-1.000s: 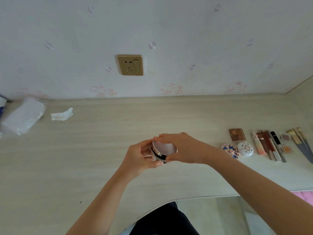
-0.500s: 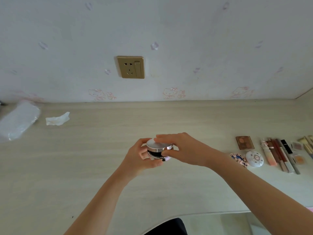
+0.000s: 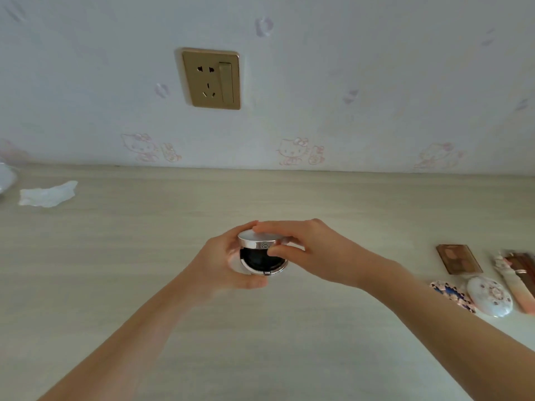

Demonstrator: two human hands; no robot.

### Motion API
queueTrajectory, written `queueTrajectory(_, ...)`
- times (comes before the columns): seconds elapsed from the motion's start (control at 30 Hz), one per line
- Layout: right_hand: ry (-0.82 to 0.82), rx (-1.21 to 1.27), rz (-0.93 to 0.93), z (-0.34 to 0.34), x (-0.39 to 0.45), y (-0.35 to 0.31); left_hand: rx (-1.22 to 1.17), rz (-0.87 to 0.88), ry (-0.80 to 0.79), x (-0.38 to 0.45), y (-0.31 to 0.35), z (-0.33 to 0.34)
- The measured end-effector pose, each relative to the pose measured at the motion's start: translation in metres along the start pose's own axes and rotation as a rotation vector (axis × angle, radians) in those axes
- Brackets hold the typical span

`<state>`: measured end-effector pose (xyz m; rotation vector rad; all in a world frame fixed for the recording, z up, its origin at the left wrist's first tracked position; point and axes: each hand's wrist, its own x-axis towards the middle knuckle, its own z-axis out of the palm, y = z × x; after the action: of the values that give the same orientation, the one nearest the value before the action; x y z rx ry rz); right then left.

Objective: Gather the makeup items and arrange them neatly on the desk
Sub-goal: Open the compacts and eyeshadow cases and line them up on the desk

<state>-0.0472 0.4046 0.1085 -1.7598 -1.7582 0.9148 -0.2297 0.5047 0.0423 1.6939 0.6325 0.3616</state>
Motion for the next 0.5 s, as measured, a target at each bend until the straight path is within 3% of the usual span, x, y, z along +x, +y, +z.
queueTrajectory(0.5, 0.139, -0.040, -0.123, 0.054, 0.005, 0.033, 0.437, 0.147, -0.005, -0.005, -0.051, -0.015)
